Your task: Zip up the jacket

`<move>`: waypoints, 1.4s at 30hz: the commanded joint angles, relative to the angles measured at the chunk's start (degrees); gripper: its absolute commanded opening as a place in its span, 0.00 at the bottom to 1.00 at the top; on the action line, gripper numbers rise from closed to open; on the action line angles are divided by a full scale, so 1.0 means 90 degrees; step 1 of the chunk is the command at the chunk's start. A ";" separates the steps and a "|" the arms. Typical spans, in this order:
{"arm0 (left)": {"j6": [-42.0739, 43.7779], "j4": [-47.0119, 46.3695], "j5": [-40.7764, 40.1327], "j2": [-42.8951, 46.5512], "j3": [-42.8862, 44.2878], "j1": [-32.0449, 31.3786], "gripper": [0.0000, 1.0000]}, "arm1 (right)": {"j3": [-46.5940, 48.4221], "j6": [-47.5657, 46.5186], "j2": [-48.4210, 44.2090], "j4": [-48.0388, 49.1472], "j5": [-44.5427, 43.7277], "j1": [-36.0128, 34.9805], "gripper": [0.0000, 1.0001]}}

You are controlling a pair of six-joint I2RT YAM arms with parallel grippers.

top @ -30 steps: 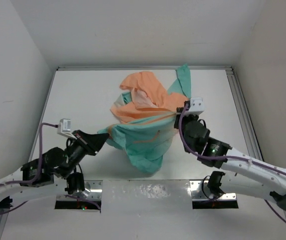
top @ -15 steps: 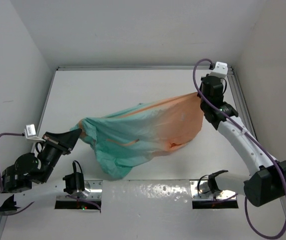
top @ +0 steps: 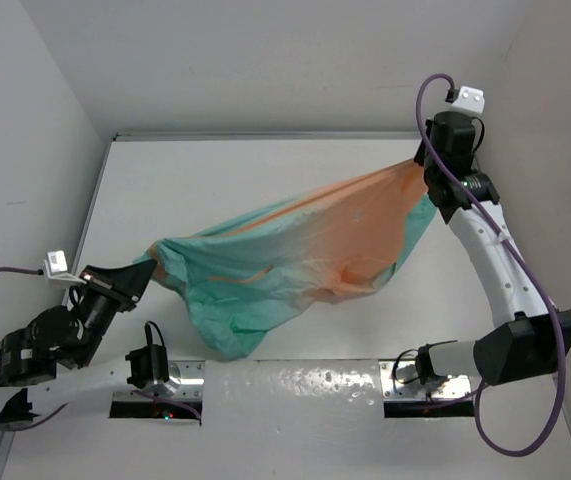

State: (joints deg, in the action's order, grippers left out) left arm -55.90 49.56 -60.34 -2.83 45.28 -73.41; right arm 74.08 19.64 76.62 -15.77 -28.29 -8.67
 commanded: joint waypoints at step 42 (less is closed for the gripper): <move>0.1649 -0.0467 0.0209 -0.2390 0.1512 -0.0008 0.94 | 0.0138 0.1402 -0.1207 -0.0552 0.3248 0.0133 0.99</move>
State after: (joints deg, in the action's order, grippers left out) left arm -46.59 50.81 -62.08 -22.83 57.39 -73.41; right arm 73.08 30.09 72.20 -21.28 -6.61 -7.62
